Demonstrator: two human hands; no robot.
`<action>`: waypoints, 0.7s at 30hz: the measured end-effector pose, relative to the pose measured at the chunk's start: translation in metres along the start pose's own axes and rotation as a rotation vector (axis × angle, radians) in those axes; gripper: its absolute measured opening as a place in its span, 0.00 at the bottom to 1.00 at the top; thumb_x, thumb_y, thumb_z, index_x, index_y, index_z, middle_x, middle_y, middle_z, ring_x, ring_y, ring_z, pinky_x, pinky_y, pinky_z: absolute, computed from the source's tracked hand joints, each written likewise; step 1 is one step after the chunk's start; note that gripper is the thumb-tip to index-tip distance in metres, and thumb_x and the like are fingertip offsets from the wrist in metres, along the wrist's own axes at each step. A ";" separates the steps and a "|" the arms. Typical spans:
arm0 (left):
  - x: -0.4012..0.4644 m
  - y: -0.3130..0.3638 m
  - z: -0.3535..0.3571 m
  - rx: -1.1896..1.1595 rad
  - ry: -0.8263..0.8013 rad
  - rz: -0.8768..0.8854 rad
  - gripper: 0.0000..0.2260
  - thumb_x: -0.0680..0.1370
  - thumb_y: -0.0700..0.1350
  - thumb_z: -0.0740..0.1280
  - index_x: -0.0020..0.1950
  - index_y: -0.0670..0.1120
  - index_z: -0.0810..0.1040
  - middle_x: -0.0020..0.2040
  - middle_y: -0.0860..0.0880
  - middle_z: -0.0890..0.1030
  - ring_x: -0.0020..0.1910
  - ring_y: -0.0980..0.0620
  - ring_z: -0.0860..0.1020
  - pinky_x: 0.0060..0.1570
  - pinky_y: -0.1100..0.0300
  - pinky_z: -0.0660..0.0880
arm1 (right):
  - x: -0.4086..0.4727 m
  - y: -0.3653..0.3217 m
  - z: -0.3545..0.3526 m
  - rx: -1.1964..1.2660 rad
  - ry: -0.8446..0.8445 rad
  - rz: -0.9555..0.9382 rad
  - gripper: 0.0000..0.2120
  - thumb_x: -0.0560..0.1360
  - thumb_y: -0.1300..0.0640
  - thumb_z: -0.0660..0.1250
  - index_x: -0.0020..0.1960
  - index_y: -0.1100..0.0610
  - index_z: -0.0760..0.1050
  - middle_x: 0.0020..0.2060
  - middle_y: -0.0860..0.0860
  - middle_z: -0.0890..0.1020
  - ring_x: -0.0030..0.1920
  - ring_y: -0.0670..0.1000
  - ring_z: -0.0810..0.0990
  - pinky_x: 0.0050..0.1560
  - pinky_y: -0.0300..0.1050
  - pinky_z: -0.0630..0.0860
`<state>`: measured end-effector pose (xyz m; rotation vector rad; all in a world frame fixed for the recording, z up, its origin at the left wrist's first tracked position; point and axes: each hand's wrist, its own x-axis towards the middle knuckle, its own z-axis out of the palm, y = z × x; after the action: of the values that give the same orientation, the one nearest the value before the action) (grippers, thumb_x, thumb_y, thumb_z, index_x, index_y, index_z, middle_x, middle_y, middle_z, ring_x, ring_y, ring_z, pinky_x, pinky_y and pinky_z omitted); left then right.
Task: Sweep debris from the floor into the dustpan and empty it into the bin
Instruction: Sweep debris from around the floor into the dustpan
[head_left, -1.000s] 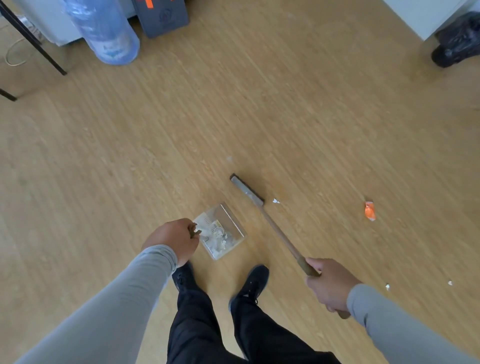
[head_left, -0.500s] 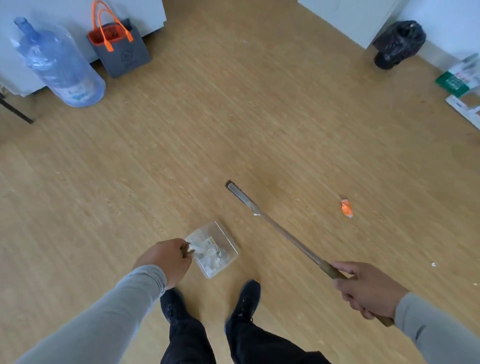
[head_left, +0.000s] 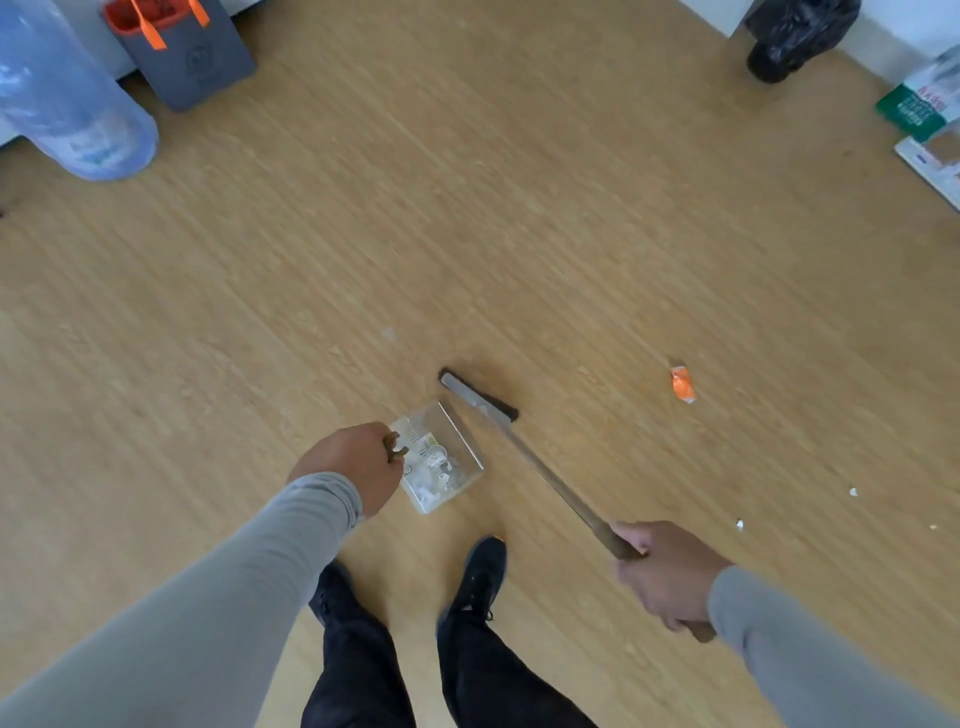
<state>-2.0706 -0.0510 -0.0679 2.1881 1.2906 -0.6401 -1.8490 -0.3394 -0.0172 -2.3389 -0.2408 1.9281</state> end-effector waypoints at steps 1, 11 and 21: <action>0.001 0.001 -0.001 0.000 0.001 0.002 0.08 0.79 0.57 0.61 0.48 0.55 0.75 0.38 0.56 0.79 0.35 0.53 0.79 0.33 0.60 0.73 | -0.012 0.012 -0.018 0.125 -0.021 0.011 0.28 0.77 0.57 0.66 0.75 0.45 0.68 0.31 0.53 0.74 0.24 0.50 0.67 0.25 0.42 0.65; 0.007 0.002 -0.006 0.010 0.004 -0.006 0.09 0.79 0.57 0.60 0.47 0.54 0.76 0.38 0.55 0.81 0.36 0.53 0.79 0.40 0.56 0.80 | -0.002 0.020 0.005 0.084 0.161 0.013 0.29 0.79 0.53 0.61 0.77 0.36 0.60 0.33 0.52 0.75 0.29 0.53 0.67 0.30 0.43 0.63; 0.009 -0.003 0.000 -0.029 0.007 0.026 0.06 0.78 0.56 0.62 0.46 0.56 0.75 0.40 0.56 0.81 0.38 0.53 0.79 0.42 0.55 0.80 | -0.029 0.042 -0.024 0.349 -0.051 0.068 0.27 0.77 0.62 0.70 0.73 0.48 0.69 0.32 0.57 0.75 0.26 0.51 0.67 0.27 0.42 0.63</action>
<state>-2.0694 -0.0437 -0.0746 2.1827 1.2648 -0.6002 -1.8284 -0.3851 0.0083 -2.0973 0.1621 1.8801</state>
